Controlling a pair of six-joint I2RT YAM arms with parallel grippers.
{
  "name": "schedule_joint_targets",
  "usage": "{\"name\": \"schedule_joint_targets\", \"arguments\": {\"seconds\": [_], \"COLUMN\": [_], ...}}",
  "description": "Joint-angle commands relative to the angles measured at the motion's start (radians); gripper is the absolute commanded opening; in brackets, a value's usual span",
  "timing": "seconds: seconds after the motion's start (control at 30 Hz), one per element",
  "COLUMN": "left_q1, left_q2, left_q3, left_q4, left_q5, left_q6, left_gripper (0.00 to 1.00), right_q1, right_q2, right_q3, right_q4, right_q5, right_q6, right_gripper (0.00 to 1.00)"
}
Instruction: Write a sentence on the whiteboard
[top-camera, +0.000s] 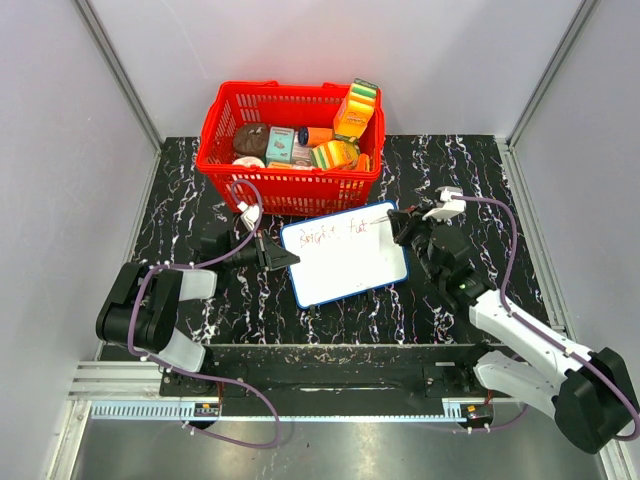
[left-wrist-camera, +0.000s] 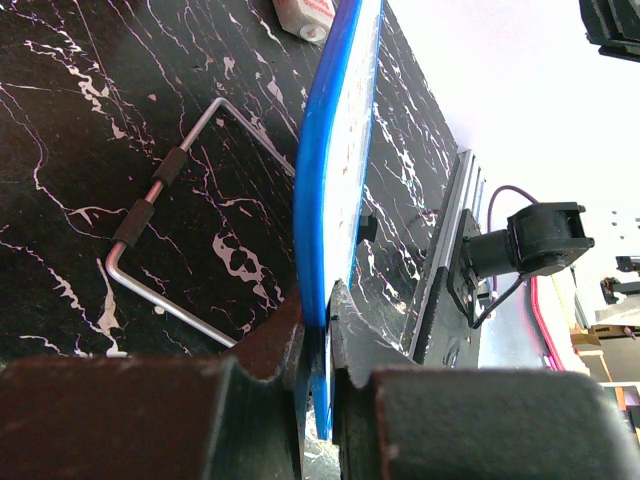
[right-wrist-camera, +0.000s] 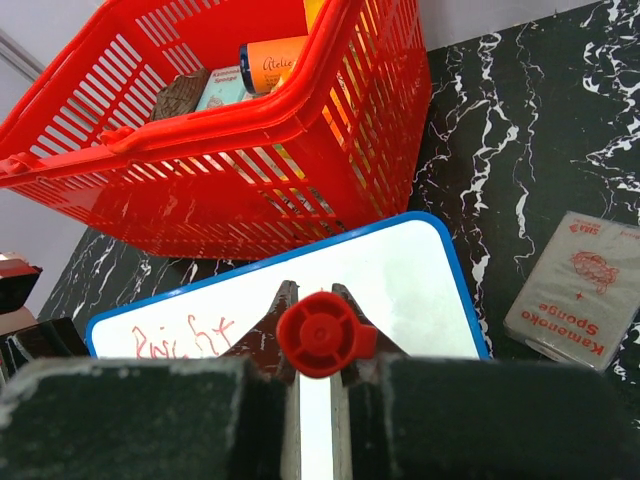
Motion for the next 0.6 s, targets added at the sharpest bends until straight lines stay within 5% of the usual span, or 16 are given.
{"name": "schedule_joint_targets", "arguments": {"seconds": [0.0, 0.57], "left_q1": [-0.012, -0.012], "left_q2": [-0.012, -0.012], "left_q3": [0.012, 0.012], "left_q4": [-0.026, -0.027], "left_q5": [-0.08, -0.08], "left_q6": [0.102, 0.102], "left_gripper": [0.0, 0.0], "right_q1": [-0.006, -0.018], "right_q2": [-0.019, 0.005], "right_q3": [0.042, 0.061], "right_q4": [-0.015, -0.024], "right_q5": [0.024, 0.004], "right_q6": [-0.026, -0.031], "right_gripper": [0.0, 0.0]}}
